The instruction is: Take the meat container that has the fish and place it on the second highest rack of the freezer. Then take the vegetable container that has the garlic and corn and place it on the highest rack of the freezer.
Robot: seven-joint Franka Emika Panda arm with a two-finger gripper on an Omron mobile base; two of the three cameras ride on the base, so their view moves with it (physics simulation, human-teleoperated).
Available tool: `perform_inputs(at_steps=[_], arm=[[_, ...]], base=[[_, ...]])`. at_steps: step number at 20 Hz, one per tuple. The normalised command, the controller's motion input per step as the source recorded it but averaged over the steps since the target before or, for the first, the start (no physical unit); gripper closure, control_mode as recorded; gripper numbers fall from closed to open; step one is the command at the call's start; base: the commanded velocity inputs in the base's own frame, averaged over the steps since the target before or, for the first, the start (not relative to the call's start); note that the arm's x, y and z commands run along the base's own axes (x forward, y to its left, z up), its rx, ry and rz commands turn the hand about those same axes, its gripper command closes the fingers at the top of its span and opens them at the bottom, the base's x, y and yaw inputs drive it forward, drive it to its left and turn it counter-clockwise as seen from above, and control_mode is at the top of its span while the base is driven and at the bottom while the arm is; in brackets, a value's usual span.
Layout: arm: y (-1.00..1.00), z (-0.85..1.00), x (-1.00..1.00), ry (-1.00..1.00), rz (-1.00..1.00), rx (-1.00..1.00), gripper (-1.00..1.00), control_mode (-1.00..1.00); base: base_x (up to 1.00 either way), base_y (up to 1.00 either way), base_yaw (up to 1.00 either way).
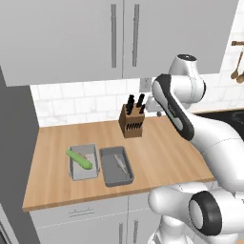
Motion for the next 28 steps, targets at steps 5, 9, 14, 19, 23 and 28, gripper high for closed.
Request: perform_inputs(at_steps=[5, 9, 14, 19, 23, 28], arm=[[0.36, -0.15, -0.3, 0.0, 0.0, 0.0, -1.0, -1.0], [0.7, -0.49, -0.52, 0.0, 0.16, -0.01, -1.0, -1.0], [0.66, -0.55, -0.15, 0.05, 0.36, 0.03, -1.0, -1.0], [0.96, -0.78, 0.0, 0.07, 0.56, -0.01, -1.0, -1.0], [0.97, -0.7, 0.0, 0.08, 0.63, -0.05, -1.0, -1.0], [0.59, -0.49, 0.0, 0.02, 0.39, -0.12, -1.0, -1.0]], base=[[0.0, 0.0, 0.0], [0.0, 0.0, 0.0], [0.0, 0.0, 0.0], [0.0, 0.0, 0.0], [0.0, 0.0, 0.0], [0.0, 0.0, 0.0]])
